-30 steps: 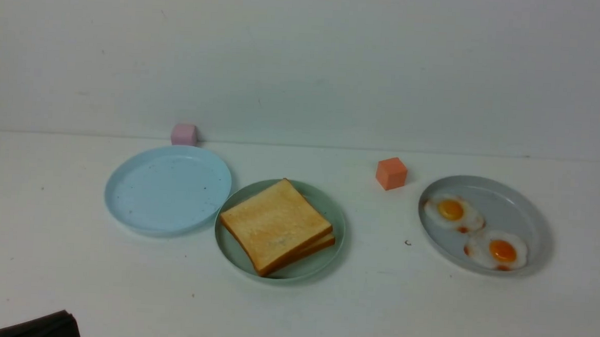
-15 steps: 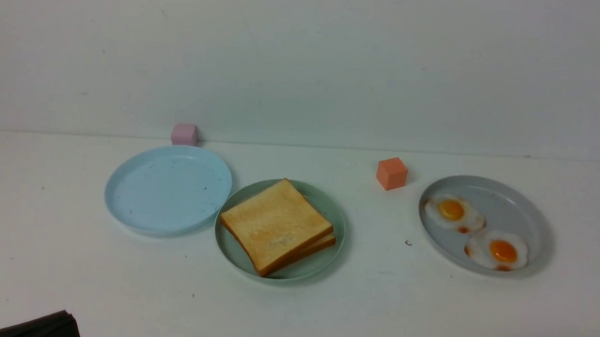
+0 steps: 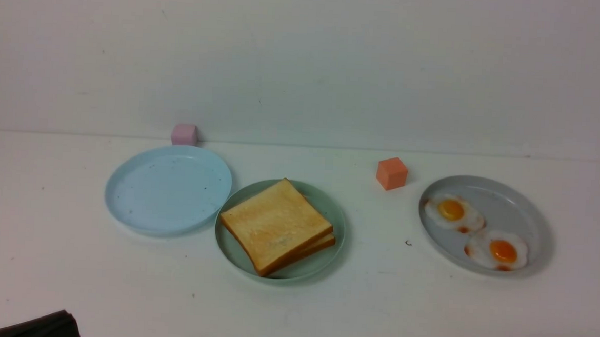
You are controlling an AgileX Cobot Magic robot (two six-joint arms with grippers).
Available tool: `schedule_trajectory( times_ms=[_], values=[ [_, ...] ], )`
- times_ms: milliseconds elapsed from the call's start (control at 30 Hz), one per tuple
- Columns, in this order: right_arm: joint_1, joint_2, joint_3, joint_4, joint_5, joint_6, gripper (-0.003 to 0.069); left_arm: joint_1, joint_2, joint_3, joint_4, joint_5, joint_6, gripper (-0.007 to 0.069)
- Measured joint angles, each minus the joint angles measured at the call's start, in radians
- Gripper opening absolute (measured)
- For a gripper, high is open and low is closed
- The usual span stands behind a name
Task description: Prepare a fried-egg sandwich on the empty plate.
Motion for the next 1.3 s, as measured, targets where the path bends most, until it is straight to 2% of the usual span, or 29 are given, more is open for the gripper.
schedule_trajectory(
  times_ms=[233,300,400,467,500,533,600,633,667,733,833,1300],
  values=[
    [0.0,0.0,0.0,0.0,-0.001,0.0,0.0001,0.005,0.0,0.015,0.0,-0.062,-0.004,0.0006],
    [0.0,0.0,0.0,0.0,-0.001,0.0,0.0003,0.045,-0.013,0.025,0.007,-0.102,-0.019,0.0006],
    [0.0,0.0,0.0,0.0,-0.001,0.0,0.0003,0.227,-0.104,0.054,0.062,-0.122,-0.092,-0.0013],
    [0.0,0.0,0.0,0.0,-0.001,0.0,0.0005,0.29,-0.136,0.068,0.085,-0.108,-0.127,-0.0013],
    [0.0,0.0,0.0,0.0,-0.001,0.0,0.0006,0.398,-0.188,0.103,0.134,-0.07,-0.206,-0.0013],
    [0.0,0.0,0.0,0.0,-0.001,0.0,0.0007,0.409,-0.193,0.103,0.134,-0.065,-0.216,-0.0013],
    [0.0,0.0,0.0,0.0,-0.002,0.0,0.001,0.522,-0.217,0.168,0.199,0.003,-0.335,-0.0013],
    [0.0,0.0,0.0,0.0,-0.002,0.0,0.001,0.534,-0.217,0.181,0.208,0.008,-0.343,-0.0013],
    [0.0,0.0,0.0,0.0,-0.002,0.0,0.0011,0.563,-0.218,0.222,0.24,0.049,-0.404,-0.0013],
    [0.0,0.0,0.0,0.0,-0.003,0.0,0.0014,0.575,-0.218,0.251,0.266,0.147,-0.46,-0.0013],
    [0.0,0.0,0.0,0.0,-0.003,0.0,0.0015,0.575,-0.218,0.259,0.274,0.204,-0.482,-0.0013],
    [0.0,0.0,0.0,0.0,-0.003,0.0,0.0025,0.575,-0.218,0.259,0.275,0.208,-0.486,-0.0013]
  ],
)
